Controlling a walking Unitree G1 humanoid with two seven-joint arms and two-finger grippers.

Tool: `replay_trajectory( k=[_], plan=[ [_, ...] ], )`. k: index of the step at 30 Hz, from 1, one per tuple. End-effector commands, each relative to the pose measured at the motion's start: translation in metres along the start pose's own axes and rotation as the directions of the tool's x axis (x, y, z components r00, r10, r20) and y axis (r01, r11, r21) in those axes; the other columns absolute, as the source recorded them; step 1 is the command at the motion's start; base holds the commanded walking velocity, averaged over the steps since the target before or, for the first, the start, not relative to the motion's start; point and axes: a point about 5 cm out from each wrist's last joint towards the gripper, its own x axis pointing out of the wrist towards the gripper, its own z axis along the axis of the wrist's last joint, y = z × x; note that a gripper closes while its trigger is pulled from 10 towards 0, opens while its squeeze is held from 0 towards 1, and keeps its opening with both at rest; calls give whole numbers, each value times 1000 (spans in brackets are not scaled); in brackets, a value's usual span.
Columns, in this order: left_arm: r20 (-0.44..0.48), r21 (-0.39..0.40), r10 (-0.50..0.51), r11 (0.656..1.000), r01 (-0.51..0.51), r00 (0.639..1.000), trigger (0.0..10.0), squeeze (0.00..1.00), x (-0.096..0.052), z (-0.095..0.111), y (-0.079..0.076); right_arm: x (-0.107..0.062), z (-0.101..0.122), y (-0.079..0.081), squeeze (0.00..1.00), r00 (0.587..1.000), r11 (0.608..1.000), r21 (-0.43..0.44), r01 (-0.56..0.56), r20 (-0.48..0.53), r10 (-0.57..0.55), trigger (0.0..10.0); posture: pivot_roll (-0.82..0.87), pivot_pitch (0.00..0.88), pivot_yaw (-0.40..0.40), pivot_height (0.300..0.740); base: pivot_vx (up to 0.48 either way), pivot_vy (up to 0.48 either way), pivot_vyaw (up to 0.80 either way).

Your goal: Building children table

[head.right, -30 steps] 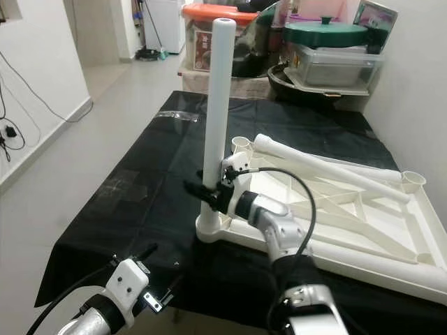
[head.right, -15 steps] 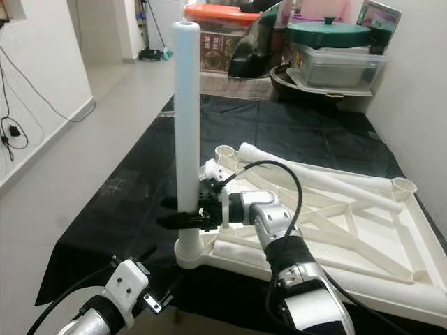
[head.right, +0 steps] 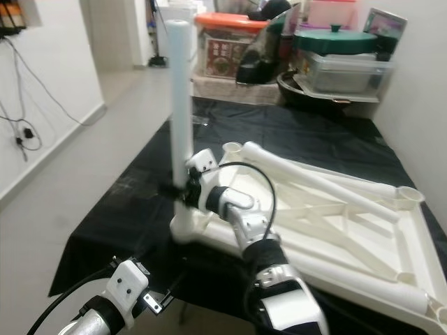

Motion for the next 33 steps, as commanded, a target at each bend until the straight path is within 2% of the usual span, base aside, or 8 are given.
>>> replay_trajectory(
  k=[1,8,9,12,13,22,23,33],
  plan=[
    [1,-2,-7,1000,7,1000,10000,0,0,0,0,-18,-21,-23,0,946,944,71,323,-66,-319,0,96,0,-60,740,0,0,0],
    [1,2,-4,1000,4,1000,10000,0,1,1,1,-41,-30,-2,0,796,775,190,603,-70,-601,0,102,0,-60,740,0,0,0],
    [2,2,-3,1000,3,1000,10000,0,1,1,1,-34,-24,12,0,825,800,229,554,-26,-564,8078,102,0,-63,740,0,0,0],
    [2,2,-3,1000,3,1000,10000,0,1,1,1,-30,-22,17,0,843,819,235,524,-8,-537,8078,102,0,-63,740,0,0,0],
    [3,2,-2,1000,2,1000,10000,0,1,1,1,-26,-19,22,1000,868,846,243,474,30,-495,10000,100,0,-62,740,0,0,0],
    [4,0,-1,1000,1,1000,10000,0,1,1,1,-21,-17,21,1000,889,878,226,423,86,-450,10000,98,0,-63,740,0,0,0],
    [4,-1,0,1000,0,1000,10000,0,1,2,1,-18,-14,13,0,917,909,221,354,108,-384,10000,102,0,-64,740,0,0,0],
    [4,0,-4,1000,4,1000,10000,0,2,1,2,-24,25,-12,0,901,896,101,-433,83,426,10000,100,0,-61,740,0,0,0]
  ],
)
